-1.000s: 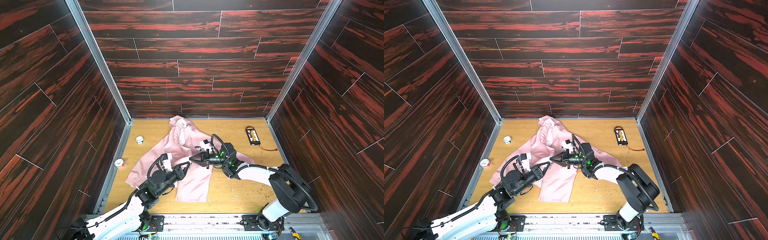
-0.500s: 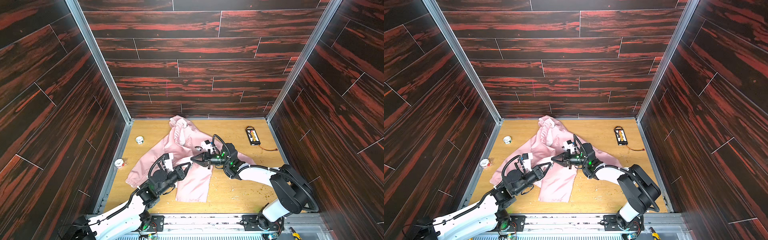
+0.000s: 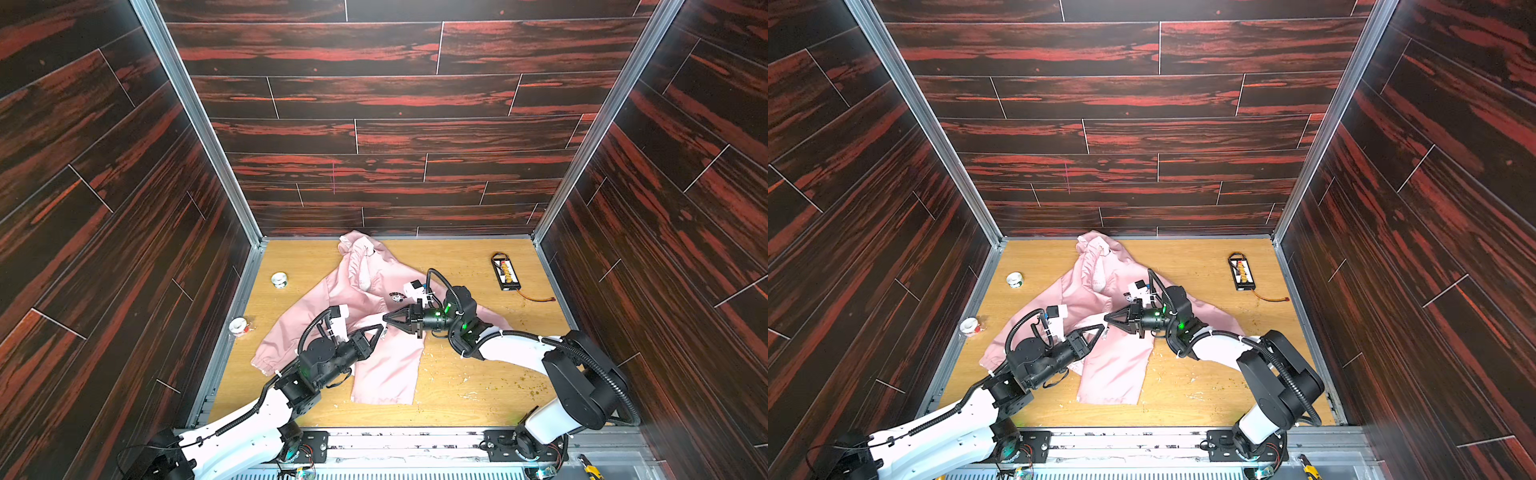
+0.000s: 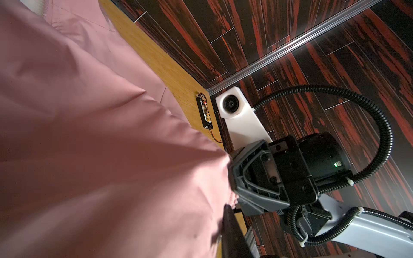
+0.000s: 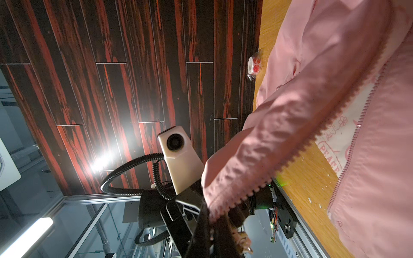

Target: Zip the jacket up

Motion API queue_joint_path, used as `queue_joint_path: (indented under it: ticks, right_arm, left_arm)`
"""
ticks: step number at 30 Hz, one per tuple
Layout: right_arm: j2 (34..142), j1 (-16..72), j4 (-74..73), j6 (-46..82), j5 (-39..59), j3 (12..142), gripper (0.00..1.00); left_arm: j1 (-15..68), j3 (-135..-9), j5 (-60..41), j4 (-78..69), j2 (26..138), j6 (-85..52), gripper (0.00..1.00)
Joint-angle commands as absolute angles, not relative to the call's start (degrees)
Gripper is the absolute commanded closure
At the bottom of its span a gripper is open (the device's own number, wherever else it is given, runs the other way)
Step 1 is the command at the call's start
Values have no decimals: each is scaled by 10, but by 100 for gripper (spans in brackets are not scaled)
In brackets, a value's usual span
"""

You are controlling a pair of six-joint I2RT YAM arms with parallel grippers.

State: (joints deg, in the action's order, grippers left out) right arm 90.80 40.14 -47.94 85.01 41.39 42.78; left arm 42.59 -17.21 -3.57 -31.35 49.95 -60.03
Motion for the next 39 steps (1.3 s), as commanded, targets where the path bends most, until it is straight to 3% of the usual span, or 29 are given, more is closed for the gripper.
queue_joint_path:
  ticks: [1, 17, 19, 24, 26, 32, 39]
  right_arm:
    - [885, 400, -490, 848, 419, 423, 100]
    - [872, 395, -452, 825, 419, 419, 100]
    - [863, 392, -414, 802, 416, 422, 93]
    - [816, 376, -286, 720, 390, 415, 57]
    - [790, 365, -217, 679, 372, 410, 50]
    - [722, 361, 41, 519, 255, 402, 44]
    - [748, 456, 135, 485, 128, 370, 49]
  left_arm:
    - [423, -189, -47, -337, 509, -602, 86]
    - [422, -186, -41, -337, 510, -604, 100]
    - [422, -185, -36, -337, 509, -605, 100]
    - [415, -176, -25, -340, 505, -611, 100]
    - [412, -172, -22, -346, 505, -614, 100]
    - [404, -153, 9, -344, 502, -623, 100]
    - [398, -118, 65, -323, 490, -633, 100]
